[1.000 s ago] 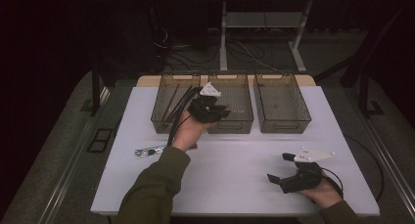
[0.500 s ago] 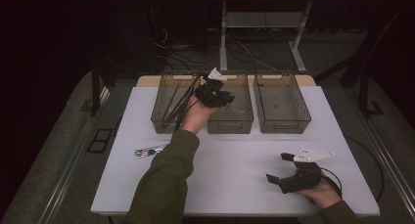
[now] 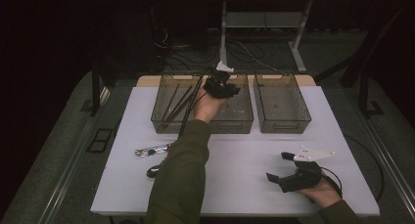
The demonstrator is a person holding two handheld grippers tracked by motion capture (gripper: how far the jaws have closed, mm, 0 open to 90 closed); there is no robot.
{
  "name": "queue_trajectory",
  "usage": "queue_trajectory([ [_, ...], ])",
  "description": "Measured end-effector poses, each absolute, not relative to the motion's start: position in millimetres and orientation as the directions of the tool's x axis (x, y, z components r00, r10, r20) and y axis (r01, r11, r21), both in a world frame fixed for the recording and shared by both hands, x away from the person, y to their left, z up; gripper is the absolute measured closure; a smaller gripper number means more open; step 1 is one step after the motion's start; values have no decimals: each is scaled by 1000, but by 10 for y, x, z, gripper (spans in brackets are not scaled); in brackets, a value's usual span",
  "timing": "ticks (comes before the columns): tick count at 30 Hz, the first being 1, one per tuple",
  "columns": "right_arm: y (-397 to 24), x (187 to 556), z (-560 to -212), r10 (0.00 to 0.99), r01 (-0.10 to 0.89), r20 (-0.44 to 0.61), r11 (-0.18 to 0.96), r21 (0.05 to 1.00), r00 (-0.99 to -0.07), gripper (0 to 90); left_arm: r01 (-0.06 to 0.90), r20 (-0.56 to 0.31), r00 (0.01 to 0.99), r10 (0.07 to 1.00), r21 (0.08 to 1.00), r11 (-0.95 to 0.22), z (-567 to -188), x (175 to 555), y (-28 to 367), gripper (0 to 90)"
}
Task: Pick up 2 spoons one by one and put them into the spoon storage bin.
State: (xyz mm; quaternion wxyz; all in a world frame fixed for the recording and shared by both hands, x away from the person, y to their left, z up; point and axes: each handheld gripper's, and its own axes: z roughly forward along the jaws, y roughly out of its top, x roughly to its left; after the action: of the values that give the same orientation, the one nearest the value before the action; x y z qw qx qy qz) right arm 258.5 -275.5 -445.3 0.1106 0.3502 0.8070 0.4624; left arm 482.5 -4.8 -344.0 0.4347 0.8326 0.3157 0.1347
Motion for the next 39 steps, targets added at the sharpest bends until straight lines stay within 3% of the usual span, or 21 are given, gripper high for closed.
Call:
queue_trajectory([
  [8,-2759,2583,-4449,666,459,143,328,826,-732,22,436,-62,748,661,797,-418,-3539,4907,-177,735],
  [19,-2761,2587,-4448,664,458,146,325,827,-733,22,482,-33,741,671,721,-498,-3830,4983,-311,720],
  [23,-2767,2586,-4443,665,460,148,322,828,-732,21,489,-24,720,693,726,-483,-3824,4989,-293,532],
  [39,-2770,2582,-4443,662,457,145,328,827,-736,21,440,-38,777,628,745,-501,-3573,4773,-152,346],
])
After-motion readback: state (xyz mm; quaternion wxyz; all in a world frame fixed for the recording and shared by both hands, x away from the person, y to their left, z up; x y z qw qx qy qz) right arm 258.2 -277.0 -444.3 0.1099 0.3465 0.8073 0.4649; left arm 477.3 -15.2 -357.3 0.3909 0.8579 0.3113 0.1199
